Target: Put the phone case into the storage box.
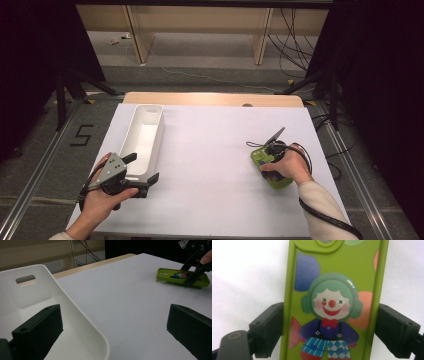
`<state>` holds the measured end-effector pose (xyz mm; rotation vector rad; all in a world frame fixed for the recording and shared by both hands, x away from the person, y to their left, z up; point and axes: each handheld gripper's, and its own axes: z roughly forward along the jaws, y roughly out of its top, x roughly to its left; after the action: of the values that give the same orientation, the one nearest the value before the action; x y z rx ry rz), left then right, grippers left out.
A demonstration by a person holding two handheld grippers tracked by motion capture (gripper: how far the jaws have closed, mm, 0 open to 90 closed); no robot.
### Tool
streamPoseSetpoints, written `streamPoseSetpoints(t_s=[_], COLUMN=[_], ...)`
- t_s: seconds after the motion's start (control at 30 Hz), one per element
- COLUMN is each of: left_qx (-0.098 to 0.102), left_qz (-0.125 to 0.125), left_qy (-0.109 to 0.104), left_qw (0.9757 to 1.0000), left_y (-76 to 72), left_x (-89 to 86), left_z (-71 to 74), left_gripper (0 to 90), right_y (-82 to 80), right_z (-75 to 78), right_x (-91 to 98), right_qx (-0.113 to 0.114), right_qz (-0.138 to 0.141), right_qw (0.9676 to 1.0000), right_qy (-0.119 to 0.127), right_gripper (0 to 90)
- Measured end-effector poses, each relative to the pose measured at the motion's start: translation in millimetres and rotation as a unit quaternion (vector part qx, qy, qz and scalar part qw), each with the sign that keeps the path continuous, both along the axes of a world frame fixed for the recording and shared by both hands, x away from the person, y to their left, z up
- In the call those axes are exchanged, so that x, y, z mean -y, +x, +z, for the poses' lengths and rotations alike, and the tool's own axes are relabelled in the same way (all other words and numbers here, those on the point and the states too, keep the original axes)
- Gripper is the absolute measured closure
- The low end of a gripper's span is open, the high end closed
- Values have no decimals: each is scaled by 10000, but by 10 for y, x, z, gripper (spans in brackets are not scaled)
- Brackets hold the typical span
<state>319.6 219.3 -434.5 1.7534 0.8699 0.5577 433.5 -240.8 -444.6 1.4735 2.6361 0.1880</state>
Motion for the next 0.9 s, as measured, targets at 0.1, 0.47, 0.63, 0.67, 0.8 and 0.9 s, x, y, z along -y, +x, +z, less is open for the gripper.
streamPoseSetpoints(t_s=[0.1, 0.47, 0.63, 0.67, 0.8, 0.9], left_qx=[1, 13, 22, 22, 21, 21], left_qz=[-2, 12, 15, 14, 13, 17], left_qy=[-3, -14, -18, -18, -18, -23], left_qw=[10000, 10000, 10000, 10000, 10000, 10000], left_y=[-1, 0, -1, -1, -1, -2], left_x=[-1, -4, -5, -5, -5, -5], left_z=[1, 4, 7, 7, 8, 9], left_gripper=[0, 0, 0, 0, 1, 2], right_y=[-11, -21, -40, -48, -78, -105], right_z=[24, 91, 132, 141, 179, 190], right_x=[-7, -12, -16, -17, -20, -9], right_qx=[44, 293, 461, 526, 708, 886], right_qz=[-2, 18, 23, 31, 56, 84], right_qw=[10000, 9994, 9986, 9982, 9967, 9949], right_qy=[47, 167, 241, 271, 386, 479], right_gripper=[158, 161, 161, 161, 161, 161])
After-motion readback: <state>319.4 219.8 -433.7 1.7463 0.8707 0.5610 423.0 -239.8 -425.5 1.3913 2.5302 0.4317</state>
